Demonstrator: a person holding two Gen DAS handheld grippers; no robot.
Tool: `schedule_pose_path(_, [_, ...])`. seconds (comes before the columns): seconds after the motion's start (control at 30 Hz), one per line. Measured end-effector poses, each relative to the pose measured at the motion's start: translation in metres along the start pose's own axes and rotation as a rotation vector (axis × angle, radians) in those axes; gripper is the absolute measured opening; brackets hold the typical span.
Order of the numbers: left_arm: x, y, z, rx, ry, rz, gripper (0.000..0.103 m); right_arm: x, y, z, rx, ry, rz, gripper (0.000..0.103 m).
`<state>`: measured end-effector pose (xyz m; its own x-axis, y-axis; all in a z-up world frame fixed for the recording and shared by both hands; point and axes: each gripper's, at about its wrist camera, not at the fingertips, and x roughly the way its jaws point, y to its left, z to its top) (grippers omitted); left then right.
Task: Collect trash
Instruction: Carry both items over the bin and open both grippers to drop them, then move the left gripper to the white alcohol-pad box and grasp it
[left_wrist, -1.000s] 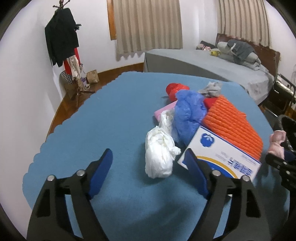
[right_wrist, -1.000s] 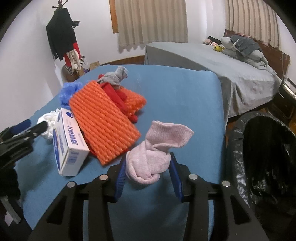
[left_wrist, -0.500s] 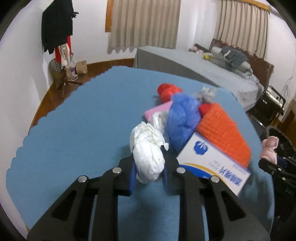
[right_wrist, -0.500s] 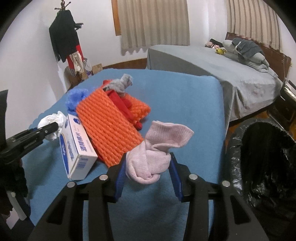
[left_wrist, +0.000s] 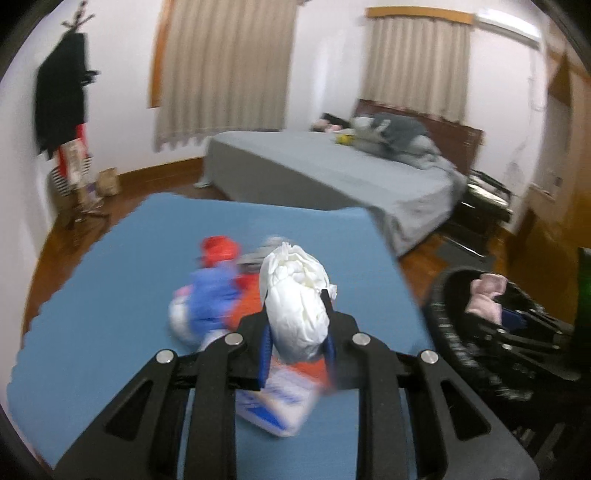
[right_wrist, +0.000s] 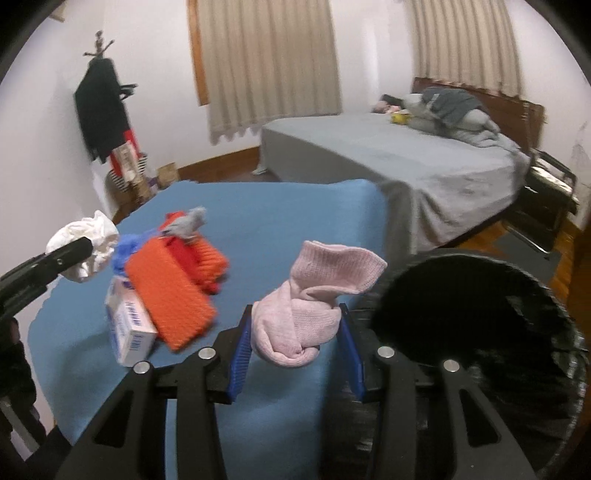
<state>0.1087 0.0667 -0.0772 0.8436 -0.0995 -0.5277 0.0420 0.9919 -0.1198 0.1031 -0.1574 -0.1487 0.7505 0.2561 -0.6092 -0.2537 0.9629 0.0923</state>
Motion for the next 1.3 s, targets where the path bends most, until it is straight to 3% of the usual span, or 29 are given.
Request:
schedule_pose_path(0.37, [0.031, -0.124, -0.008, 0.133, 0.056, -0.24, 0.022, -0.014, -0.098, -0.026, 0.117, 0.038, -0.195, 0.048])
schedule_pose_path(0.5, [0.045, -0.151, -0.009, 0.147, 0.084, -0.298, 0.022, -0.024, -0.129, -0.035, 0.168, 0.035, -0.254, 0.06])
schedule_pose_path(0.63, [0.063, -0.186, -0.008, 0.18, 0.105, -0.344, 0.022, -0.038, -0.15, -0.037, 0.201, 0.014, -0.29, 0.065])
schedule_pose_path(0.7, [0.07, -0.199, -0.008, 0.188, 0.117, -0.371, 0.028, -0.045, -0.157, -0.038, 0.212, -0.001, -0.303, 0.071])
schedule_pose_path(0.77, [0.074, -0.214, -0.012, 0.199, 0.13, -0.394, 0.049, -0.05, -0.16, -0.038, 0.223, -0.013, -0.32, 0.076])
schedule_pose_path(0.8, [0.074, -0.216, -0.013, 0.199, 0.129, -0.395, 0.064, -0.053, -0.163, -0.039, 0.229, -0.018, -0.327, 0.079])
schedule_pose_path(1.0, [0.075, -0.209, -0.014, 0.194, 0.129, -0.368, 0.066, -0.063, -0.167, -0.042, 0.247, -0.045, -0.348, 0.095])
schedule_pose_path(1.17, [0.059, -0.169, -0.011, 0.174, 0.098, -0.281, 0.071, -0.056, -0.147, -0.036, 0.234, -0.053, -0.305, 0.097])
schedule_pose_path(1.3, [0.047, -0.126, -0.01, 0.156, 0.072, -0.164, 0.074, -0.043, -0.116, -0.028, 0.201, -0.051, -0.233, 0.097])
